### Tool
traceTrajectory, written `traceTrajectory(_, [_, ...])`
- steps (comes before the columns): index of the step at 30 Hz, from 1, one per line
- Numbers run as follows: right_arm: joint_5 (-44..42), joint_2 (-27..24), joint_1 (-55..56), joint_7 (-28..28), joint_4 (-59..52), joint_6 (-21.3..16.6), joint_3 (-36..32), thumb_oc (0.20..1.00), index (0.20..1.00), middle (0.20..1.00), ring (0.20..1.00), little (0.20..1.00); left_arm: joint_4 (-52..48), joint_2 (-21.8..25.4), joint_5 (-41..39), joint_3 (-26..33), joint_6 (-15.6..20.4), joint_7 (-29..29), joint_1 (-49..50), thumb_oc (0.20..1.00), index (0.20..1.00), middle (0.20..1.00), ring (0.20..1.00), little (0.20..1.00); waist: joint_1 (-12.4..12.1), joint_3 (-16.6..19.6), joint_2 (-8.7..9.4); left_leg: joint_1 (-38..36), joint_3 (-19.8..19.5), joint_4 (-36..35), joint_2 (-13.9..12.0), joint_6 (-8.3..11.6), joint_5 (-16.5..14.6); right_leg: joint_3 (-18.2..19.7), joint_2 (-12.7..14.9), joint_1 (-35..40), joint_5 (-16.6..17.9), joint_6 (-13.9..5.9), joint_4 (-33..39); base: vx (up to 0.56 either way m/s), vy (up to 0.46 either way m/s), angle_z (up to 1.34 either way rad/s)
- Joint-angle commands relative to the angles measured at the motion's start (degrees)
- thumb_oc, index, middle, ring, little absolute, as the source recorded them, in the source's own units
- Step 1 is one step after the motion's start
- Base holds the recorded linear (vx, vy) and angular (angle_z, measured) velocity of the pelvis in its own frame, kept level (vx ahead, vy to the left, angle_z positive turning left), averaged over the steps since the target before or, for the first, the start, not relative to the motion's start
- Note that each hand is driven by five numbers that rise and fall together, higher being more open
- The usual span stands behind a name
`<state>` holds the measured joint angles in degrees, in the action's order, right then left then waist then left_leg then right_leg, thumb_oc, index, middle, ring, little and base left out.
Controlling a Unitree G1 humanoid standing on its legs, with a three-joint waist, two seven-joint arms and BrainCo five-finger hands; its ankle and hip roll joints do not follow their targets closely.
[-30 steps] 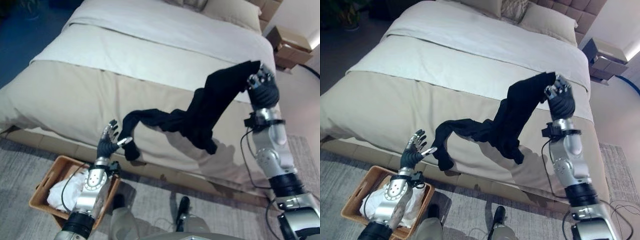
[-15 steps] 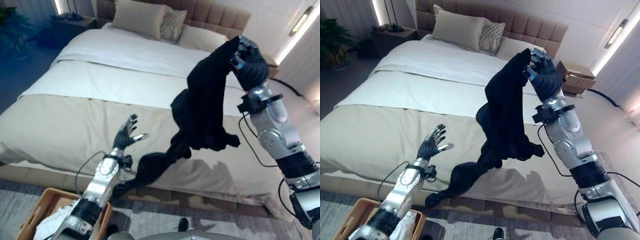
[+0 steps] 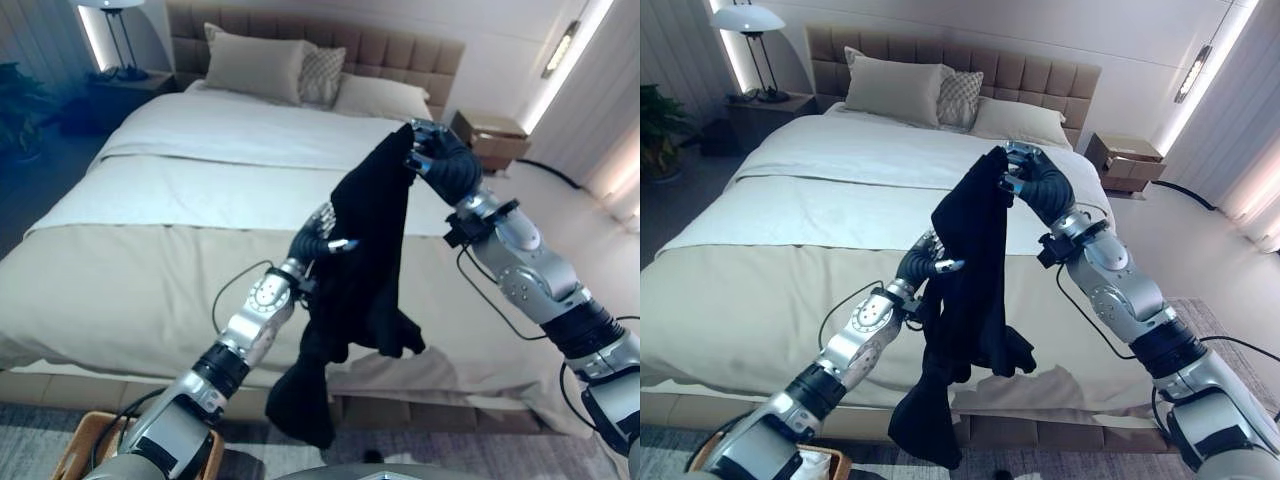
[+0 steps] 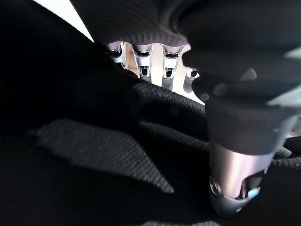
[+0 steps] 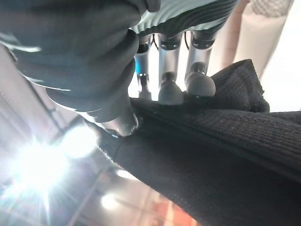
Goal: Pick up clothes into the bucket
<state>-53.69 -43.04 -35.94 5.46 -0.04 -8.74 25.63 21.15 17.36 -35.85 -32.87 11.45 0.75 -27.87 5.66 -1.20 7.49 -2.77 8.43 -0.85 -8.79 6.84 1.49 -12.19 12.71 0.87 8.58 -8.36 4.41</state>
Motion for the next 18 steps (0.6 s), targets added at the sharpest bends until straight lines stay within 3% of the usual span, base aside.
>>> traceTrajectory(1, [-5.4,-0.9,-10.5,-0.3,-1.6,-3.4,0.7,0.200,0.200,0.200,0.200,0.200,5.1,-1.5,-10.1,-3.6,-1.3,-5.3,-8.4,1.000,1.000,1.000,1.000,1.000,-0.4,1.1,-0.35,2.1,-0.1,1.7,-0.7,-1.06,0.8,-2.2,3.1,4.0,-2.2,-5.07,-4.9,0.00,0.000,0.00])
traceTrajectory(6, [-5.9,-1.6,-12.5,0.2,-0.1,-3.9,2.3,0.200,0.200,0.200,0.200,0.200,5.0,0.9,-13.2,-8.2,-3.7,-10.5,-7.9,1.000,1.000,1.000,1.000,1.000,0.1,1.6,-0.58,1.7,0.1,1.4,-0.7,-1.04,0.8,-1.8,3.2,4.0,-2.0,-5.16,-4.8,0.00,0.000,0.00])
traceTrajectory(7, [-5.9,-1.5,-12.6,0.2,0.0,-3.9,2.3,0.200,0.200,0.200,0.200,0.200,5.0,1.0,-13.2,-8.2,-3.8,-10.5,-7.9,0.909,0.909,0.909,0.909,0.909,0.1,1.6,-0.57,1.6,0.1,1.4,-0.7,-1.04,0.8,-1.8,3.2,4.1,-2.0,-5.16,-4.8,0.00,0.000,0.00])
traceTrajectory(8, [-6.2,-1.5,-13.3,0.4,0.3,-4.3,2.3,0.200,0.200,0.200,0.200,0.200,5.0,0.9,-15.6,-9.3,-5.1,-12.6,-6.8,0.200,0.200,0.200,0.200,0.200,0.2,1.8,-0.62,1.5,0.1,1.4,-0.7,-1.05,0.7,-1.8,3.2,4.2,-2.1,-5.16,-4.8,0.00,0.000,0.00])
traceTrajectory(18, [-5.2,-0.1,-14.1,0.0,3.4,-5.1,1.1,0.200,0.200,0.200,0.200,0.200,6.2,0.0,-16.3,-8.3,-4.4,-13.7,-3.8,0.200,0.200,0.200,0.200,0.200,-0.1,2.0,-0.50,1.4,-0.1,1.3,-0.5,-1.22,0.6,-1.8,3.2,4.6,-2.4,-5.07,-4.7,0.00,0.000,0.00])
